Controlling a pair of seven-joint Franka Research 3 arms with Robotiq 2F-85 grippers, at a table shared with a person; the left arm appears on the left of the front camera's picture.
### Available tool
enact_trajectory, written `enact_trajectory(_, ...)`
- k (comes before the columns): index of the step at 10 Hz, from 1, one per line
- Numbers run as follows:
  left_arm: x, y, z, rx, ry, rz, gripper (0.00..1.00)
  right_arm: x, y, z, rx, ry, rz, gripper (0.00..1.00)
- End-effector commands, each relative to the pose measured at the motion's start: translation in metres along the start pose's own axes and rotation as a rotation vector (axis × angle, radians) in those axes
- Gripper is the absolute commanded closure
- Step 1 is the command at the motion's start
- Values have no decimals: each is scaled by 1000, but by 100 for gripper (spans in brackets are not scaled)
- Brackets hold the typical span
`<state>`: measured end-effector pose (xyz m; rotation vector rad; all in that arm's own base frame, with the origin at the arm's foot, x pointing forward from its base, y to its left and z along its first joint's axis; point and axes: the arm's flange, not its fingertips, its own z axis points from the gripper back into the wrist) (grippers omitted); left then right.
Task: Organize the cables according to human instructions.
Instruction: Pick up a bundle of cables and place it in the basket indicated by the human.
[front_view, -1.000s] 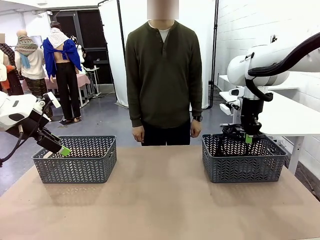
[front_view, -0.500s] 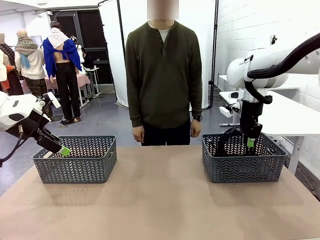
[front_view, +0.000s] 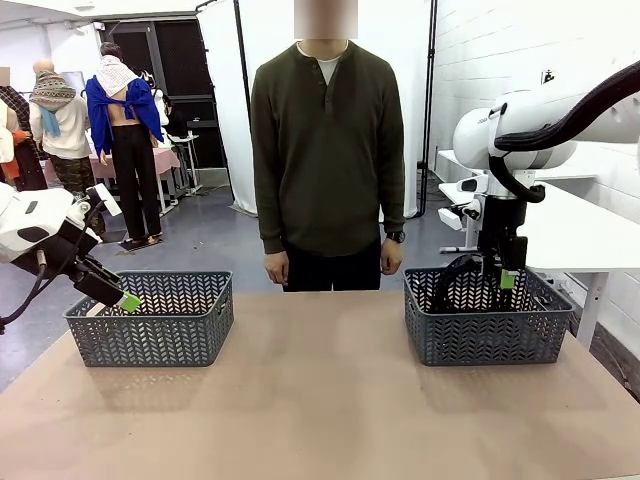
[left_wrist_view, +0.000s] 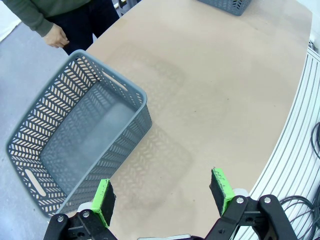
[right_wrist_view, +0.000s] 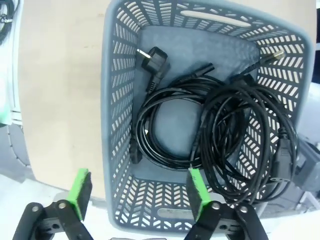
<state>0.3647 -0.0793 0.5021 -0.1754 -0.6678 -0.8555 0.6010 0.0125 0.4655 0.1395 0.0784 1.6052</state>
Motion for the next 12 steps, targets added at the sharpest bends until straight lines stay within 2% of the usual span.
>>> enact_trajectory(1,-1,2,0,-9,-11,3,0,5,-6,1,25,-31,39,0)
enact_trajectory(2,-1,2,0,-9,-11,3,0,10,-12,-4,39,-9,55,0)
enact_trajectory(3,-1,2,0,-9,-11,3,0,18,-25,-23,-31,118,52,0)
enact_trajectory(4,-1,2,0,-9,-11,3,0,7,-2,-2,14,0,21,0)
enact_trajectory(12,-1,2,0,-9,-11,3,0,7,-2,-2,14,0,21,0)
